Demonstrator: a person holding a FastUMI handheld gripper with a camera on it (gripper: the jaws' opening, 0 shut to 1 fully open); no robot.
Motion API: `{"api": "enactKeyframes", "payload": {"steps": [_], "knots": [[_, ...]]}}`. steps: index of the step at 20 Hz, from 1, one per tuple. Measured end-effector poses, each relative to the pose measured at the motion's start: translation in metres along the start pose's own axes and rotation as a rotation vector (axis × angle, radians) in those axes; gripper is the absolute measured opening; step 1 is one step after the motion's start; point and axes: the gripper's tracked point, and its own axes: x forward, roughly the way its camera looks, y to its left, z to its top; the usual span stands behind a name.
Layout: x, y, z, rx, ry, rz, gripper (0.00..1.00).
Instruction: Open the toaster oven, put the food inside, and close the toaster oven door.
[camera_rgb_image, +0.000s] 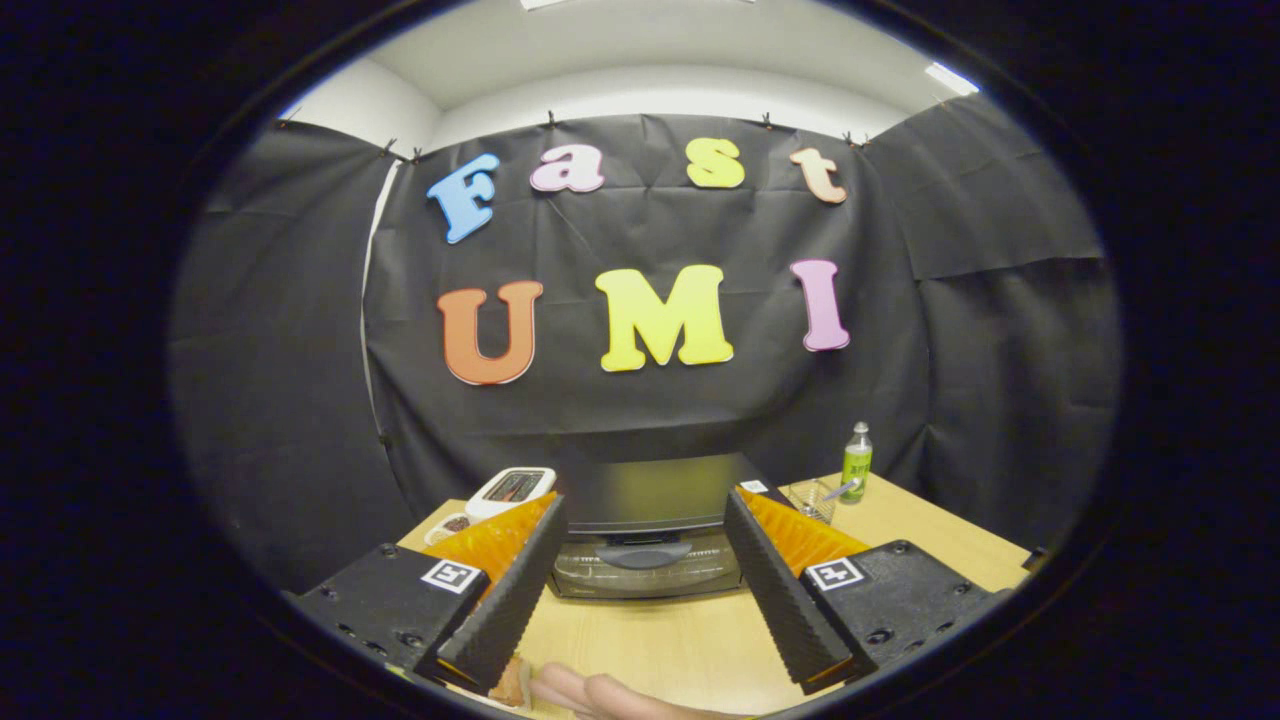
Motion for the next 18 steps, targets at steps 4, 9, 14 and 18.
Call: {"api": "enactKeyframes", "payload": {"steps": [4,9,14,18], "knots": [[0.056,-0.005,-0.020,-0.042,0.043,-0.004,1.00],[0.119,-0.016,-0.054,-0.078,0.130,-0.042,1.00],[0.157,-0.018,-0.088,-0.075,0.199,-0.026,1.00],[0.166,-0.010,-0.097,-0.075,0.214,-0.020,1.00]]}}
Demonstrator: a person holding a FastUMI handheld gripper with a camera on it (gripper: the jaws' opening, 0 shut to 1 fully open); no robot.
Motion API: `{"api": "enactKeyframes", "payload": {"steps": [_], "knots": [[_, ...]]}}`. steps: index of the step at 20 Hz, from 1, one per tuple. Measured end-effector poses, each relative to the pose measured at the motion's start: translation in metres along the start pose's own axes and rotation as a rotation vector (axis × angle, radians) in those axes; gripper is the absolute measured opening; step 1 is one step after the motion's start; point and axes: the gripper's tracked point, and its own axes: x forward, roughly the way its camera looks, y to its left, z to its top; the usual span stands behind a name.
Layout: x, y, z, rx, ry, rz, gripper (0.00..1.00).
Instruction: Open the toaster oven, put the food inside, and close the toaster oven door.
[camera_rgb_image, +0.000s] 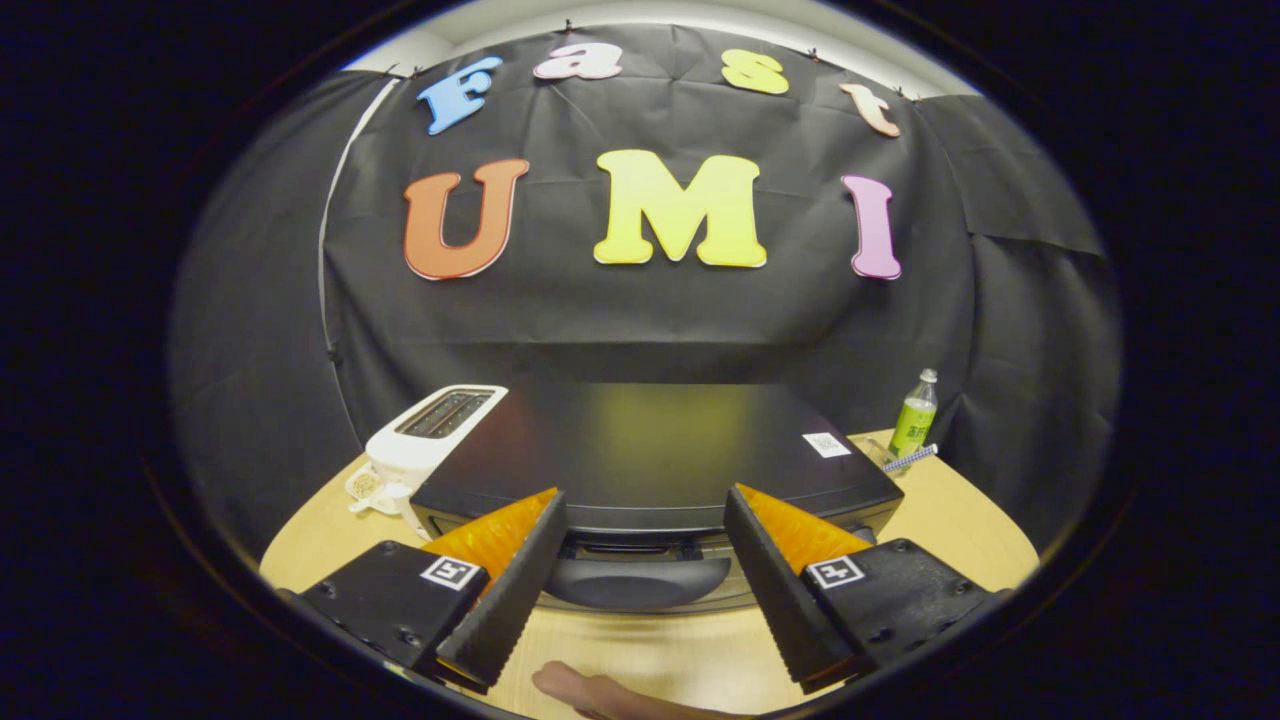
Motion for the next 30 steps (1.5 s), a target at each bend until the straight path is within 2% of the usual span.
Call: {"api": "enactKeyframes", "payload": {"steps": [3,6,11,21,26,30], "knots": [[0.006,0.006,-0.030,0.044,0.110,0.019,1.00],[-0.001,0.010,-0.028,0.011,0.071,0.036,1.00],[-0.021,0.009,-0.042,0.005,0.080,0.067,1.00],[-0.079,0.001,-0.113,-0.002,0.076,0.114,1.00],[-0.087,-0.002,-0.140,-0.060,0.092,0.129,1.00],[-0.090,-0.006,-0.159,-0.058,0.119,0.124,0.99]]}}
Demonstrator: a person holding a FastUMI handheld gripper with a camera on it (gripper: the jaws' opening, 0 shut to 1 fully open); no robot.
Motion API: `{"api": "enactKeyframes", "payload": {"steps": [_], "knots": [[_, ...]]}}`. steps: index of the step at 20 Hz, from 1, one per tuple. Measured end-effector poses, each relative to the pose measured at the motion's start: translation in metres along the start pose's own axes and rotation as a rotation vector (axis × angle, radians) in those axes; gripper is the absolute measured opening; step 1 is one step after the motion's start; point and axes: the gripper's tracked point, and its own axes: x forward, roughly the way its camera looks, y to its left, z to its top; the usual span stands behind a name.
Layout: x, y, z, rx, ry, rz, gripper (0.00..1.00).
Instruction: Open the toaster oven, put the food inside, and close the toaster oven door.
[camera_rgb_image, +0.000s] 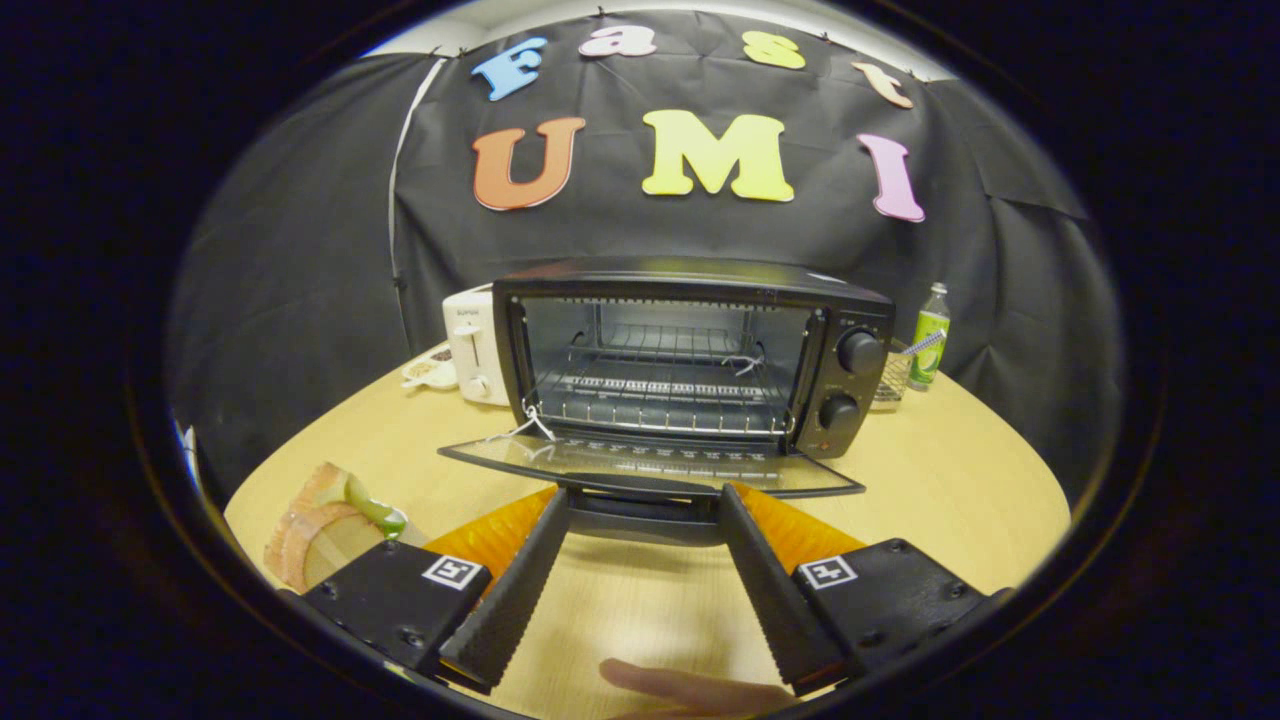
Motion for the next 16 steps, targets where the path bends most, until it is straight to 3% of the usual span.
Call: {"api": "enactKeyframes", "payload": {"steps": [8,14,16], "knots": [[0.011,0.000,-0.053,0.023,0.149,0.029,0.96],[-0.009,0.001,-0.018,-0.043,0.076,0.056,1.00],[-0.015,0.007,-0.005,-0.021,0.095,0.117,1.00]]}}
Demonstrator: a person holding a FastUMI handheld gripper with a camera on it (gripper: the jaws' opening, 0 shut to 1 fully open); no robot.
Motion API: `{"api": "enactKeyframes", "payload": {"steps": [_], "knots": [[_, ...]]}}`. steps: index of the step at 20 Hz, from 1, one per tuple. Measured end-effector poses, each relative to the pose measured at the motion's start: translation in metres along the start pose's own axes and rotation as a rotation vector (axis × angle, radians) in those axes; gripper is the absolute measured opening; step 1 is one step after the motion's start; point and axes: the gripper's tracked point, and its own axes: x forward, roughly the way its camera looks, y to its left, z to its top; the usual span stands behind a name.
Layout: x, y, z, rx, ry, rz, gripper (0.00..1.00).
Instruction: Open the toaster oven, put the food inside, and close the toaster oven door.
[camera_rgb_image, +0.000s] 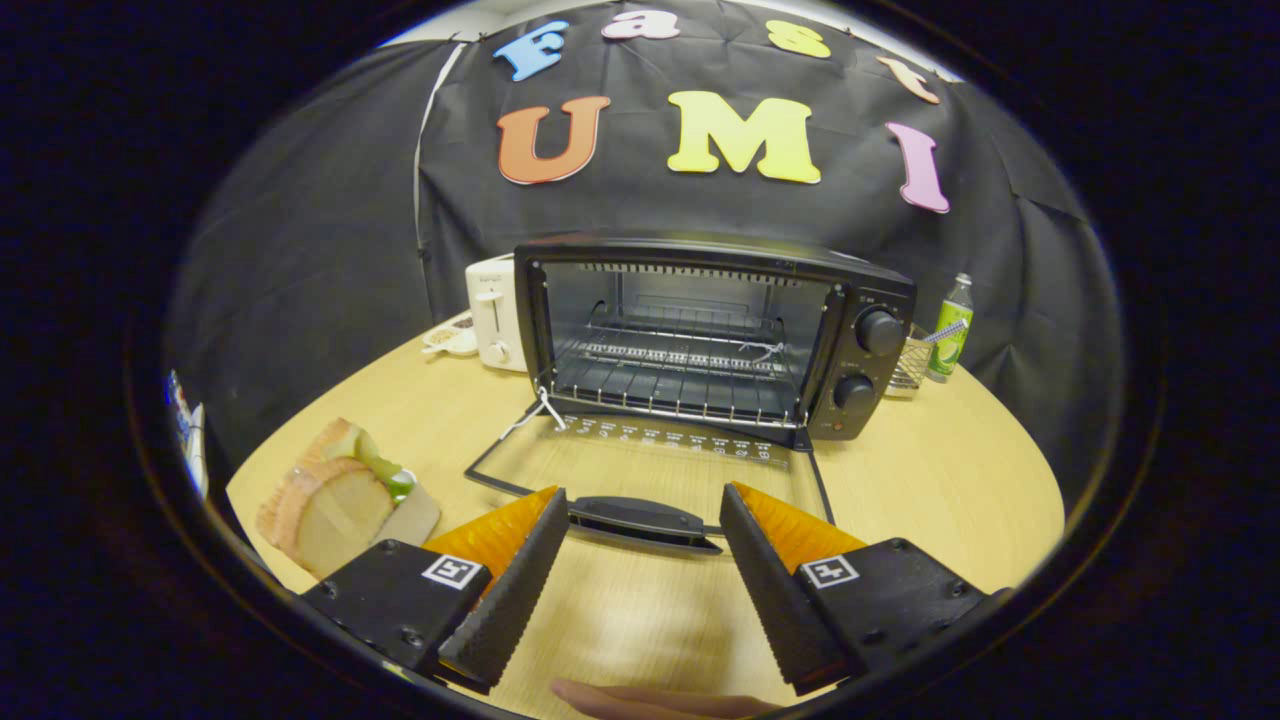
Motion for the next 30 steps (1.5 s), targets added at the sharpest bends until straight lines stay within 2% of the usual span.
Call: {"api": "enactKeyframes", "payload": {"steps": [6,9,12,14,17,21,24,30], "knots": [[-0.034,0.069,0.032,0.127,0.225,0.341,1.00],[-0.042,0.100,0.031,0.101,0.360,0.436,1.00],[-0.045,0.128,0.008,0.108,0.552,0.520,0.99],[-0.047,0.137,-0.004,0.120,0.661,0.552,0.98],[-0.037,0.145,-0.005,0.175,0.707,0.530,0.95],[-0.032,0.152,-0.011,0.202,0.752,0.530,0.77],[-0.033,0.151,-0.017,0.244,0.806,0.503,0.49],[-0.040,0.149,-0.011,0.305,0.786,0.515,0.40]]}}
